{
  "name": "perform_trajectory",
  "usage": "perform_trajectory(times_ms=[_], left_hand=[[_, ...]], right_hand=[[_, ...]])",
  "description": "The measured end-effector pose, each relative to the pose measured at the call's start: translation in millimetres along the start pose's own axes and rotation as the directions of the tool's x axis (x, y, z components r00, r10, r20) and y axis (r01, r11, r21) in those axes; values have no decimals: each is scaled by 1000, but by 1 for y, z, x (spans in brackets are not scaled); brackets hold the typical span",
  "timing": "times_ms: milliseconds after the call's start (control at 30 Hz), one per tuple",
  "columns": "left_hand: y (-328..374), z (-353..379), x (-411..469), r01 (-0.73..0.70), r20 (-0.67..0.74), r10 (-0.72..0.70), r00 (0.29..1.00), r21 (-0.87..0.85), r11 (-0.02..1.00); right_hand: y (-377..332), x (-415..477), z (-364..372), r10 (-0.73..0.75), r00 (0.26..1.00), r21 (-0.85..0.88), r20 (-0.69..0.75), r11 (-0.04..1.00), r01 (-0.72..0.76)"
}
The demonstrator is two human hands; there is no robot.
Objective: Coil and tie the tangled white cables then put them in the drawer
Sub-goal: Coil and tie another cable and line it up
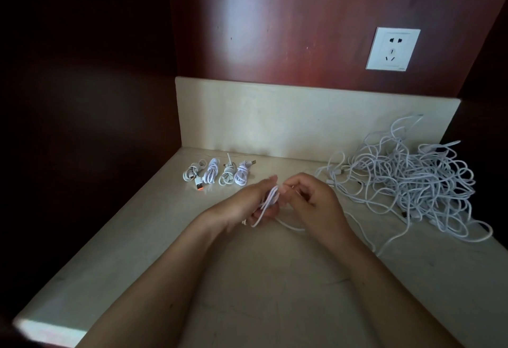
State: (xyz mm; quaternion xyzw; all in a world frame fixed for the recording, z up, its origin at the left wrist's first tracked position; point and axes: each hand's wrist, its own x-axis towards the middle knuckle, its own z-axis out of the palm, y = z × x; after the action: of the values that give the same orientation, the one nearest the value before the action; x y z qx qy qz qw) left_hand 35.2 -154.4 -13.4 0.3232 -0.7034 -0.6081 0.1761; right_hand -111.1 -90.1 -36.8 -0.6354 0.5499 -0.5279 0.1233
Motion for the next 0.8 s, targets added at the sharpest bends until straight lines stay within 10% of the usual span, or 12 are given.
perform_trajectory(times_ms=[233, 533, 633, 800], left_hand=[[0, -2, 0, -162, -188, 165, 968, 33, 986], [-7, -27, 11, -358, -555, 50, 830, -463, 811], [-5, -29, 9, -357, -557, 96, 825, -381, 853], [-5, -14, 9, -261, -431, 208, 878, -67, 963]], right_hand=[[8, 2, 4, 24, 1000, 66, -16, 998, -23], [12, -1, -4, 204, 969, -551, 140, 829, -95], [10, 1, -9, 255, 960, -797, 115, 600, -64], [1, 1, -1, 34, 999, -652, 8, 758, -21]])
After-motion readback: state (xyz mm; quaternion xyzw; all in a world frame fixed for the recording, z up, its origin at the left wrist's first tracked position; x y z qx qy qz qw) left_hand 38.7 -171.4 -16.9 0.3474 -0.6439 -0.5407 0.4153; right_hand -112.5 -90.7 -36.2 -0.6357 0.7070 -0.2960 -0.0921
